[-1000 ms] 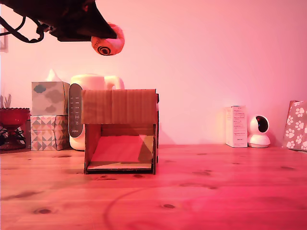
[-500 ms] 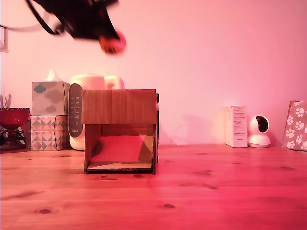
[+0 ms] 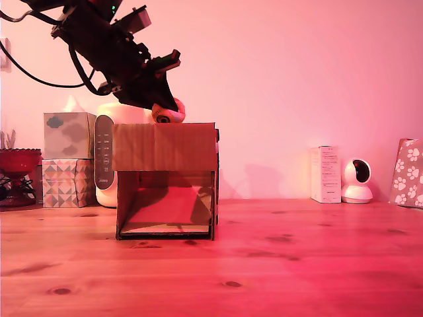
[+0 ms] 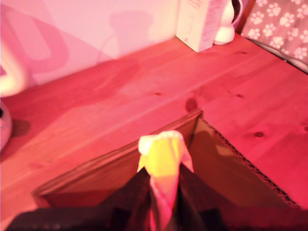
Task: Drop the footbag into the cardboard dice tower
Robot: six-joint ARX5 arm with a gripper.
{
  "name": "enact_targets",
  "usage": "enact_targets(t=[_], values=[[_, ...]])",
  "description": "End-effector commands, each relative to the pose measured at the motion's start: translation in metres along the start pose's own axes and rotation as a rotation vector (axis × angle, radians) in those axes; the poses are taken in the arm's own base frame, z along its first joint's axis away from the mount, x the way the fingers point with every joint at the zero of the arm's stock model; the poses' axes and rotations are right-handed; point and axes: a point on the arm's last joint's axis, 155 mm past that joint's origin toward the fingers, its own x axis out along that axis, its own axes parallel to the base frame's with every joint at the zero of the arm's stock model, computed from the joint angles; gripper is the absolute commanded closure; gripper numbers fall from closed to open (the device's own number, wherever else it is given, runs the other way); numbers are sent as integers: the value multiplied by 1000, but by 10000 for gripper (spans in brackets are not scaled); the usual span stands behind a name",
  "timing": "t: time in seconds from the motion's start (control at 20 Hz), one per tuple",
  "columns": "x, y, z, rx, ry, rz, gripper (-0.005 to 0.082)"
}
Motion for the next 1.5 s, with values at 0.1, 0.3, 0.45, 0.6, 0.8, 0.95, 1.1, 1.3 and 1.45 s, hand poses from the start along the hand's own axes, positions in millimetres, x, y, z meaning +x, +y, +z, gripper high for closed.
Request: enact_targets(t=[0.1,0.3,0.45,0.6,0.8,0.95,1.1,1.3,1.45], values=[[-8,0,16,13,-16,4,72],[-22,1,20,7,13,26,43],[-38,-4,23,8,33,25,193],[-52,-8,13,-5,87,23,747],[-59,-11,3,-18,134,14,786],[-61,-17,0,-20,135,-17,786],[-68,-22,-1,-10,91,-30,786],[-86,-30,-15,3,20,-48,786],[-98,-36,-43,-32,4,-61,786]])
